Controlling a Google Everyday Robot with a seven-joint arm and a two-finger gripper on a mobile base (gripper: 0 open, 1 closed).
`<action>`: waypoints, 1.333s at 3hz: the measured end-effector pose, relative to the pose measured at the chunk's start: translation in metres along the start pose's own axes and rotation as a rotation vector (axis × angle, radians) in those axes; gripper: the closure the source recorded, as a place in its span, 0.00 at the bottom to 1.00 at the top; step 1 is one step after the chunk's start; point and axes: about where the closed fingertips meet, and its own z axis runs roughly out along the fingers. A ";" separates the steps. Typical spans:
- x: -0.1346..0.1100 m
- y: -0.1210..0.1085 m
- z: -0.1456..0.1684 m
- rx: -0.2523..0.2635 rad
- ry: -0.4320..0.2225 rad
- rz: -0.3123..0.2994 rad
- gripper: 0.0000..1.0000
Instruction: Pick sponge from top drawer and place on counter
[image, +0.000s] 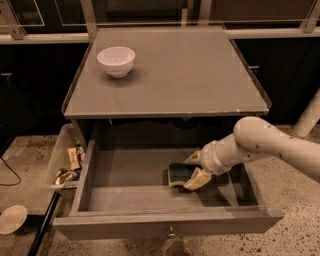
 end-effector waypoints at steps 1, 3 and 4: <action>-0.017 0.013 -0.039 -0.031 -0.053 -0.011 1.00; -0.058 0.024 -0.126 0.045 -0.044 -0.060 1.00; -0.058 0.024 -0.126 0.045 -0.044 -0.060 1.00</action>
Offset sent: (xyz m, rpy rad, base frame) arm -0.0504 -0.0267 0.1306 0.0748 -0.0385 0.0544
